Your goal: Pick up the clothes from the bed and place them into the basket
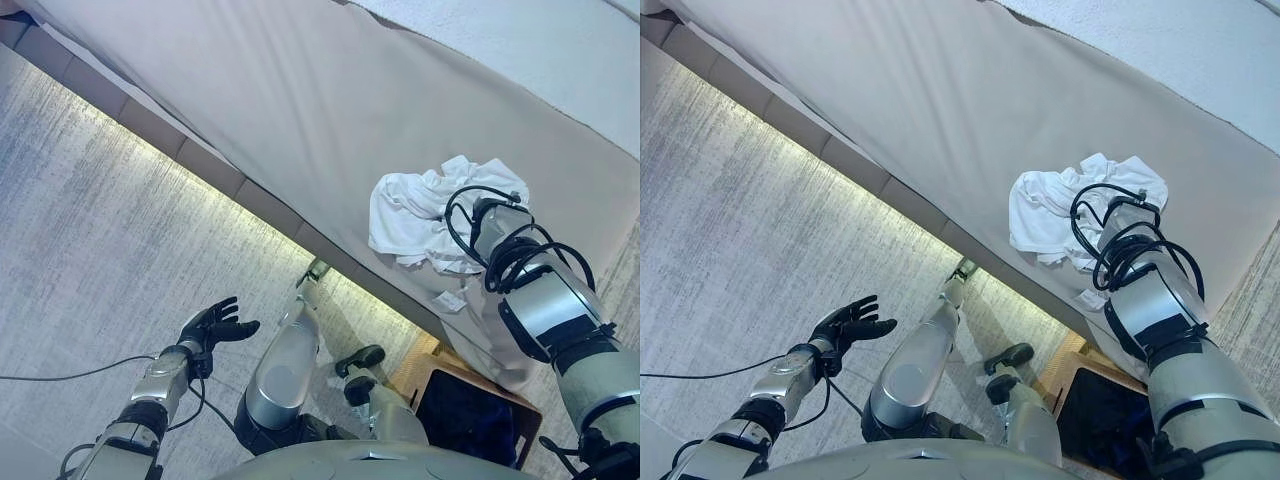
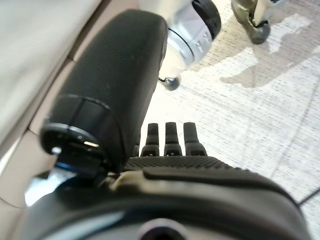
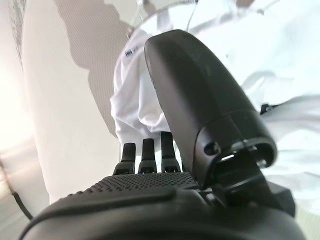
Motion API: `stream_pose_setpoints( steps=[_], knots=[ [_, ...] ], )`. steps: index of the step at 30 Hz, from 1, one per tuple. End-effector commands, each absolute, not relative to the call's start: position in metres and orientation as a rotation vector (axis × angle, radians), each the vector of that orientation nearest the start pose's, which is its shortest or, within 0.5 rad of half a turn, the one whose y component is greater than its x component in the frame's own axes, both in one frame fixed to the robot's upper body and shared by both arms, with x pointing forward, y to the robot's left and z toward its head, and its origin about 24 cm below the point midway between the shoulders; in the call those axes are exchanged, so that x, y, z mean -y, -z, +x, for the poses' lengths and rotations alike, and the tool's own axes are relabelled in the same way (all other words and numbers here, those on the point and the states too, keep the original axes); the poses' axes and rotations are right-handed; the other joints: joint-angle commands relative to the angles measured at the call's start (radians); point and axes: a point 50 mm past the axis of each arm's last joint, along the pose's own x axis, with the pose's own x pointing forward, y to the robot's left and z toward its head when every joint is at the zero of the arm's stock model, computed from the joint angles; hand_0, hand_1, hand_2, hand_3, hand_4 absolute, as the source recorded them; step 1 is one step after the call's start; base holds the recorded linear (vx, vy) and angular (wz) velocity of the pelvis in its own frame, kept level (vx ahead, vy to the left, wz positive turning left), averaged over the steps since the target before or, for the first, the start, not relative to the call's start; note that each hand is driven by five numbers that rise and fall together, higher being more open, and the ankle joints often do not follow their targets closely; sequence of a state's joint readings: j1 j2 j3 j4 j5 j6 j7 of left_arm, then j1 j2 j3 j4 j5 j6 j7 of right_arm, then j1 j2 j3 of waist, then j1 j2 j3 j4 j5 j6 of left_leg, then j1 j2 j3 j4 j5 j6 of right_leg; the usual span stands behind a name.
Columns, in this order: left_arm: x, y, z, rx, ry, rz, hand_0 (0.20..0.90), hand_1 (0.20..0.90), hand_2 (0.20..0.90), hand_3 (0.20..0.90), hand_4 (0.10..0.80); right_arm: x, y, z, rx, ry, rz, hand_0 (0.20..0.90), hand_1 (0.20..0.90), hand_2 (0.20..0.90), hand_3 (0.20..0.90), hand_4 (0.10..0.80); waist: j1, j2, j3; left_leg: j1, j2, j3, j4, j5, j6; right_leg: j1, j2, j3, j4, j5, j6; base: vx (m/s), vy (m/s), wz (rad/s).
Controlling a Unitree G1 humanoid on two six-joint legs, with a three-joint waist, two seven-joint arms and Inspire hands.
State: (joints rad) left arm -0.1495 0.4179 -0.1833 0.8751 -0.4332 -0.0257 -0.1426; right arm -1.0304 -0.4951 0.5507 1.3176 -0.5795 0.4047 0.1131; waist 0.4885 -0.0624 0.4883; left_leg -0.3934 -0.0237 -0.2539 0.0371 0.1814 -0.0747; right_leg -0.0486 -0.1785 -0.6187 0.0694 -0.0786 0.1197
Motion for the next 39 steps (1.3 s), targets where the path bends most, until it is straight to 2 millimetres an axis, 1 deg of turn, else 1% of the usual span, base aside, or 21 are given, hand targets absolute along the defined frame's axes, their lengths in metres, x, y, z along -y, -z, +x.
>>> stream_pose_setpoints(
  steps=[1, 3, 4, 6, 7, 8, 9, 10, 11, 12, 13, 14, 17, 18, 21, 23, 27, 30, 32, 36, 39],
  knots=[
    [-0.247, 0.082, 0.220, -0.658, 0.011, 0.029, 0.900, 0.900, 0.900, 0.900, 0.800, 0.268, -0.156, 0.401, -0.370, 0.347, -1.356, 0.300, 0.300, 0.300, 0.200, 0.100, 0.011, 0.037, 0.031, 0.052, -0.029, 0.086, -0.014, -0.115, 0.087, -0.086, -0.029, 0.055, 0.123, 0.037, -0.019, -0.030, 0.006, -0.05],
    [-0.244, 0.085, 0.218, -0.659, 0.003, 0.018, 0.900, 0.900, 0.900, 0.900, 0.800, 0.252, -0.178, 0.408, -0.159, 0.416, -1.262, 0.300, 0.300, 0.300, 0.200, 0.100, -0.004, 0.038, 0.031, 0.054, -0.023, 0.096, -0.004, -0.125, 0.084, -0.093, -0.028, 0.065, 0.125, 0.041, -0.017, -0.039, 0.022, -0.09],
    [-0.244, 0.087, 0.214, -0.661, -0.009, 0.006, 0.900, 0.900, 0.900, 0.900, 0.800, 0.237, -0.200, 0.411, 0.031, 0.473, -1.167, 0.300, 0.300, 0.300, 0.200, 0.100, -0.020, 0.037, 0.032, 0.059, -0.016, 0.106, 0.004, -0.133, 0.083, -0.099, -0.025, 0.077, 0.127, 0.043, -0.017, -0.046, 0.032, -0.13],
    [-0.245, 0.091, 0.207, -0.666, -0.046, -0.023, 0.900, 0.900, 0.900, 0.900, 0.800, 0.212, -0.235, 0.407, 0.287, 0.526, -1.019, 0.300, 0.300, 0.300, 0.200, 0.100, -0.054, 0.027, 0.032, 0.069, -0.003, 0.131, 0.013, -0.149, 0.081, -0.104, -0.015, 0.103, 0.125, 0.044, -0.018, -0.055, 0.044, -0.25],
    [-0.246, 0.093, 0.204, -0.669, -0.061, -0.033, 0.900, 0.900, 0.900, 0.900, 0.800, 0.206, -0.246, 0.402, 0.389, 0.549, -0.939, 0.300, 0.300, 0.300, 0.200, 0.100, -0.068, 0.022, 0.032, 0.076, 0.003, 0.143, 0.017, -0.157, 0.081, -0.105, -0.011, 0.115, 0.124, 0.044, -0.019, -0.041, 0.035, -0.39],
    [-0.248, 0.094, 0.202, -0.672, -0.076, -0.040, 0.900, 0.900, 0.900, 0.900, 0.800, 0.201, -0.254, 0.397, 0.452, 0.558, -0.893, 0.300, 0.300, 0.300, 0.200, 0.100, -0.078, 0.017, 0.032, 0.085, 0.007, 0.153, 0.018, -0.163, 0.082, -0.102, -0.005, 0.127, 0.121, 0.043, -0.019, -0.029, 0.004, -0.44],
    [-0.248, 0.096, 0.199, -0.676, -0.091, -0.050, 0.900, 0.900, 0.900, 0.900, 0.800, 0.196, -0.268, 0.389, 0.574, 0.586, -0.813, 0.300, 0.300, 0.300, 0.200, 0.100, -0.094, 0.010, 0.031, 0.099, 0.012, 0.166, 0.018, -0.172, 0.083, -0.096, 0.002, 0.141, 0.114, 0.042, -0.020, -0.013, -0.008, -0.36],
    [-0.249, 0.097, 0.198, -0.677, -0.094, -0.051, 0.900, 0.900, 0.900, 0.900, 0.800, 0.196, -0.271, 0.387, 0.594, 0.592, -0.790, 0.300, 0.300, 0.300, 0.200, 0.100, -0.098, 0.008, 0.031, 0.105, 0.014, 0.170, 0.018, -0.174, 0.083, -0.092, 0.005, 0.146, 0.112, 0.041, -0.020, 0.001, -0.028, -0.34],
    [-0.251, 0.100, 0.194, -0.690, -0.112, -0.057, 0.900, 0.900, 0.900, 0.900, 0.800, 0.190, -0.288, 0.375, 0.708, 0.611, -0.720, 0.300, 0.300, 0.300, 0.200, 0.100, -0.114, -0.001, 0.028, 0.133, 0.020, 0.185, 0.016, -0.187, 0.084, -0.072, 0.016, 0.165, 0.099, 0.036, -0.021, 0.017, -0.044, -0.27],
    [-0.253, 0.101, 0.192, -0.697, -0.117, -0.058, 0.900, 0.900, 0.900, 0.900, 0.800, 0.189, -0.296, 0.369, 0.768, 0.630, -0.681, 0.300, 0.300, 0.300, 0.200, 0.100, -0.121, -0.005, 0.020, 0.145, 0.022, 0.191, 0.015, -0.193, 0.084, -0.063, 0.022, 0.173, 0.093, 0.033, -0.022, 0.023, -0.052, -0.30],
    [-0.253, 0.102, 0.191, -0.701, -0.117, -0.057, 0.900, 0.900, 0.900, 0.900, 0.800, 0.189, -0.298, 0.367, 0.788, 0.637, -0.669, 0.300, 0.300, 0.300, 0.200, 0.100, -0.124, -0.006, 0.017, 0.149, 0.023, 0.193, 0.014, -0.195, 0.084, -0.059, 0.024, 0.175, 0.091, 0.032, -0.023, 0.069, -0.085, -0.23],
    [-0.255, 0.105, 0.185, -0.723, -0.120, -0.051, 0.900, 0.900, 0.900, 0.900, 0.800, 0.190, -0.310, 0.357, 0.849, 0.672, -0.639, 0.300, 0.300, 0.300, 0.200, 0.100, -0.132, -0.012, -0.005, 0.172, 0.026, 0.199, 0.013, -0.205, 0.084, -0.039, 0.031, 0.183, 0.081, 0.026, -0.026, 0.075, -0.097, -0.19],
    [-0.259, 0.110, 0.174, -0.762, -0.119, -0.030, 0.900, 0.900, 0.900, 0.900, 0.800, 0.197, -0.316, 0.345, 0.915, 0.723, -0.618, 0.300, 0.300, 0.300, 0.200, 0.100, -0.145, -0.023, -0.048, 0.213, 0.034, 0.207, -0.001, -0.212, 0.081, -0.002, 0.043, 0.191, 0.057, 0.023, -0.030, 0.071, -0.090, -0.17],
    [-0.259, 0.111, 0.172, -0.766, -0.117, -0.027, 0.900, 0.900, 0.900, 0.900, 0.800, 0.199, -0.317, 0.342, 0.925, 0.735, -0.620, 0.300, 0.300, 0.300, 0.200, 0.100, -0.147, -0.023, -0.052, 0.206, 0.031, 0.213, 0.000, -0.191, 0.087, -0.004, 0.040, 0.179, 0.049, 0.042, -0.037, 0.003, -0.050, -0.21],
    [-0.260, 0.118, 0.158, -0.815, -0.115, -0.007, 0.900, 0.900, 0.900, 0.900, 0.800, 0.212, -0.319, 0.329, 0.966, 0.780, -0.633, 0.300, 0.300, 0.300, 0.200, 0.100, -0.167, -0.035, -0.109, 0.250, 0.035, 0.225, -0.024, -0.192, 0.084, 0.035, 0.057, 0.194, 0.017, 0.040, -0.035, 0.066, -0.078, -0.13],
    [-0.259, 0.124, 0.146, -0.861, -0.113, 0.013, 0.900, 0.900, 0.900, 0.900, 0.800, 0.220, -0.320, 0.316, 1.017, 0.822, -0.631, 0.300, 0.300, 0.300, 0.200, 0.100, -0.188, -0.046, -0.156, 0.288, 0.038, 0.241, -0.047, -0.195, 0.083, 0.064, 0.070, 0.208, -0.008, 0.037, -0.032, 0.060, -0.101, -0.14],
    [-0.258, 0.134, 0.130, -0.948, -0.121, 0.044, 0.900, 0.900, 0.900, 0.900, 0.800, 0.232, -0.324, 0.298, 1.070, 0.872, -0.642, 0.300, 0.300, 0.300, 0.200, 0.100, -0.227, -0.053, -0.230, 0.347, 0.043, 0.271, -0.076, -0.200, 0.079, 0.100, 0.080, 0.229, -0.036, 0.035, -0.031, 0.043, -0.055, -0.22],
    [-0.257, 0.140, 0.119, -1.015, -0.118, 0.064, 0.900, 0.900, 0.900, 0.900, 0.800, 0.241, -0.327, 0.288, 1.094, 0.897, -0.644, 0.300, 0.300, 0.300, 0.200, 0.100, -0.264, -0.048, -0.284, 0.391, 0.046, 0.298, -0.097, -0.201, 0.074, 0.122, 0.084, 0.253, -0.053, 0.037, -0.033, 0.036, -0.008, -0.26],
    [-0.255, 0.144, 0.113, -1.061, -0.119, 0.065, 0.900, 0.900, 0.900, 0.900, 0.800, 0.251, -0.335, 0.280, 1.106, 0.928, -0.660, 0.300, 0.300, 0.300, 0.200, 0.100, -0.306, -0.035, -0.338, 0.426, 0.047, 0.324, -0.115, -0.202, 0.068, 0.138, 0.088, 0.279, -0.068, 0.038, -0.034, 0.006, 0.003, -0.32],
    [-0.250, 0.146, 0.113, -1.084, -0.113, 0.053, 0.900, 0.900, 0.900, 0.900, 0.800, 0.264, -0.342, 0.271, 1.112, 0.979, -0.689, 0.300, 0.300, 0.300, 0.200, 0.100, -0.355, -0.014, -0.385, 0.458, 0.045, 0.352, -0.124, -0.206, 0.063, 0.148, 0.090, 0.311, -0.081, 0.041, -0.039, -0.019, 0.015, -0.27],
    [-0.248, 0.147, 0.116, -1.087, -0.101, 0.051, 0.900, 0.900, 0.900, 0.900, 0.800, 0.279, -0.340, 0.267, 1.072, 1.018, -0.703, 0.300, 0.300, 0.300, 0.200, 0.100, -0.394, -0.003, -0.409, 0.482, 0.046, 0.381, -0.124, -0.217, 0.061, 0.158, 0.094, 0.338, -0.091, 0.040, -0.043, -0.025, -0.020, -0.31]
  ],
)
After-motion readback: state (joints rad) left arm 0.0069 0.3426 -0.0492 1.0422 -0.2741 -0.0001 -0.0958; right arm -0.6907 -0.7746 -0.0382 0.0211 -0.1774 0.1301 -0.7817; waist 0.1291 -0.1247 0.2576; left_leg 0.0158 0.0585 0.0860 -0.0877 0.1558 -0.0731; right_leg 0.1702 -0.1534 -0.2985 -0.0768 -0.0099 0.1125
